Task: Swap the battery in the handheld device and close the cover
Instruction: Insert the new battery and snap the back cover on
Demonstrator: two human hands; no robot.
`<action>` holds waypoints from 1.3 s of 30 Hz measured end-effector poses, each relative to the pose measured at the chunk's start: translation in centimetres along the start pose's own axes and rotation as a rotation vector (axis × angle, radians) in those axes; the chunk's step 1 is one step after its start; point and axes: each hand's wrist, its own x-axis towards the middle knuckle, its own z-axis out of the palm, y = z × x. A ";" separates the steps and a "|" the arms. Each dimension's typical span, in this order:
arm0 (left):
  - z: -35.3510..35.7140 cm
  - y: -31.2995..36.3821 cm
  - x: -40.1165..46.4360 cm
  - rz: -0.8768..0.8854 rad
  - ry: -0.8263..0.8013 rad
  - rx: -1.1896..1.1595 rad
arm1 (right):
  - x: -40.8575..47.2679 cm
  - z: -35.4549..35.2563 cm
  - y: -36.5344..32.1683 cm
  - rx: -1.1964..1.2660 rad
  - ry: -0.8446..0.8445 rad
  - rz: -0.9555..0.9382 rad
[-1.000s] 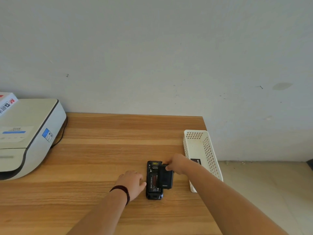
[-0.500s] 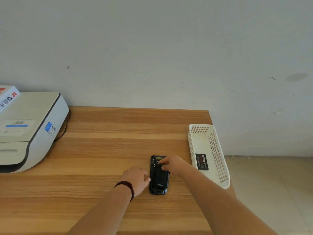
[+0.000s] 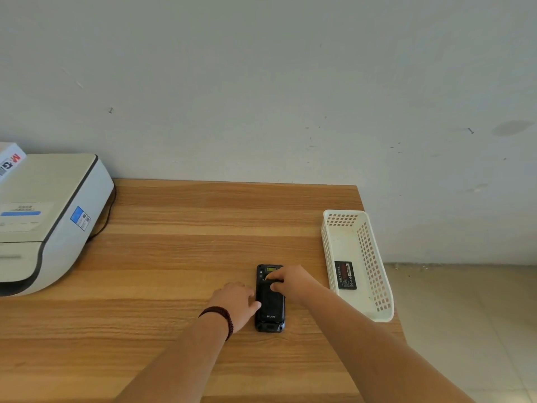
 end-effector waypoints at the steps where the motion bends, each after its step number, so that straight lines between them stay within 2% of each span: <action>1: 0.0 0.1 0.0 -0.003 -0.004 -0.006 | -0.1 0.1 0.0 0.003 -0.002 -0.004; 7: 0.0 0.7 0.0 -0.011 -0.022 -0.003 | -0.1 0.6 0.4 0.013 0.018 -0.024; 14: 0.3 0.9 0.2 -0.007 -0.030 0.046 | 0.3 0.9 0.4 -0.129 -0.005 -0.052; 23: 0.7 0.8 0.0 0.012 -0.044 0.101 | 0.1 3.0 1.5 -0.062 0.193 -0.119; 34: 1.0 0.9 -0.2 0.027 -0.008 0.160 | -0.4 4.5 2.3 -0.121 0.277 -0.176; 39: 1.5 0.9 -0.4 0.070 0.075 0.177 | -0.9 5.7 2.8 -0.158 0.275 -0.192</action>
